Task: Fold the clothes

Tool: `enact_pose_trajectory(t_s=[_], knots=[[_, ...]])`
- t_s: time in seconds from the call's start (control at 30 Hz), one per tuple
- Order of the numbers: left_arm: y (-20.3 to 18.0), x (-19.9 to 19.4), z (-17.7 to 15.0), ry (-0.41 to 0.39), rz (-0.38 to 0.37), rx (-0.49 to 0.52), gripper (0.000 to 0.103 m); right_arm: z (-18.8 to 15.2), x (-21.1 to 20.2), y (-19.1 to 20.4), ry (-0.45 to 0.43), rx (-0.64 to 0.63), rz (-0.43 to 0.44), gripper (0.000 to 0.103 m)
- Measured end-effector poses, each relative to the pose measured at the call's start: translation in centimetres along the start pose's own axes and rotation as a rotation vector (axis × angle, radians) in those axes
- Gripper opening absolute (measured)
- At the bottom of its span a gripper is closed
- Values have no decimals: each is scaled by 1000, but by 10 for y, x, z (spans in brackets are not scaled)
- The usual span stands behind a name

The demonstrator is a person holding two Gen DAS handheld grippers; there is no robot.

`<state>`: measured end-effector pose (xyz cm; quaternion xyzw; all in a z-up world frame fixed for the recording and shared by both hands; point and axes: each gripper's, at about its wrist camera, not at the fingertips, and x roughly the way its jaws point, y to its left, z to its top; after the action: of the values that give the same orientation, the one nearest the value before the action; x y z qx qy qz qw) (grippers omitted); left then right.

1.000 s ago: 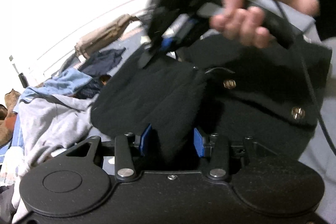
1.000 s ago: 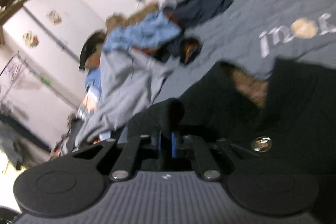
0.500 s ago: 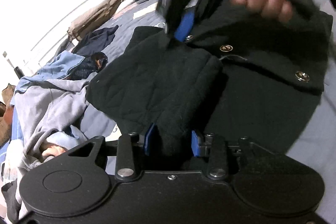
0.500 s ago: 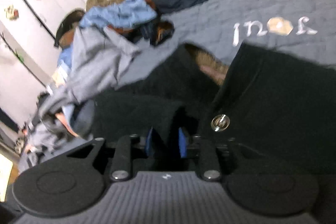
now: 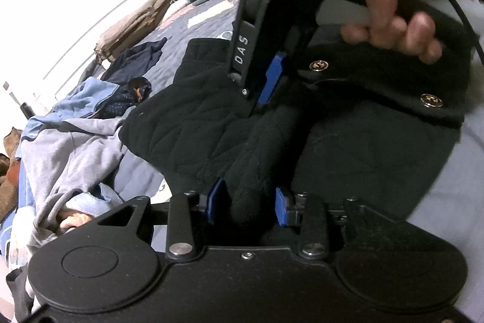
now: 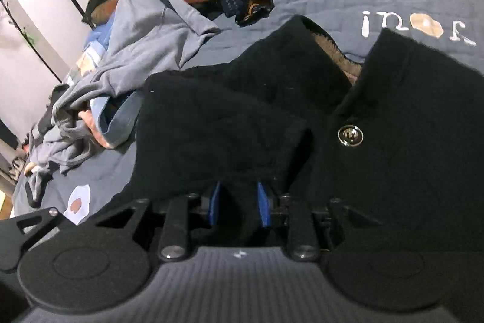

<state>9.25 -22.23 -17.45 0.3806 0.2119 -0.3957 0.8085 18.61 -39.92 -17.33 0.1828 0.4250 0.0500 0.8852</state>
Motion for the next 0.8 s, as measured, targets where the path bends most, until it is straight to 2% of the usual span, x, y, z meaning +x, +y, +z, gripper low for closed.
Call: enact_pose_trajectory(t_s=[0.1, 0.2, 0.33, 0.43, 0.47, 0.5, 0.57, 0.63, 0.73, 0.8], knots=[[7, -3, 1, -9, -13, -30, 37, -1, -4, 1, -14, -21, 0, 26], [21, -13, 7, -37, -47, -127, 37, 2, -13, 0, -32, -6, 13, 27], [50, -33, 12, -103, -146, -338, 38, 2, -27, 4, -66, -7, 5, 27], [76, -46, 10, -178, -241, -525, 37, -4, -25, 4, -29, -35, -17, 28], [83, -47, 9, -195, -261, -583, 34, -6, -23, 4, -16, -42, -26, 28], [87, -45, 9, -195, -273, -620, 21, -8, -21, 4, -9, -44, -29, 28], [94, -41, 7, -194, -298, -692, 13, -11, -20, 2, -12, -34, -29, 29], [92, -27, 7, -138, -296, -713, 11, -13, -19, 1, -17, -26, -30, 30], [77, 3, 6, 15, -286, -677, 11, -14, -18, 3, -17, -31, -41, 33], [69, 13, 5, 55, -274, -653, 11, -14, -17, 5, -6, -42, -51, 35]])
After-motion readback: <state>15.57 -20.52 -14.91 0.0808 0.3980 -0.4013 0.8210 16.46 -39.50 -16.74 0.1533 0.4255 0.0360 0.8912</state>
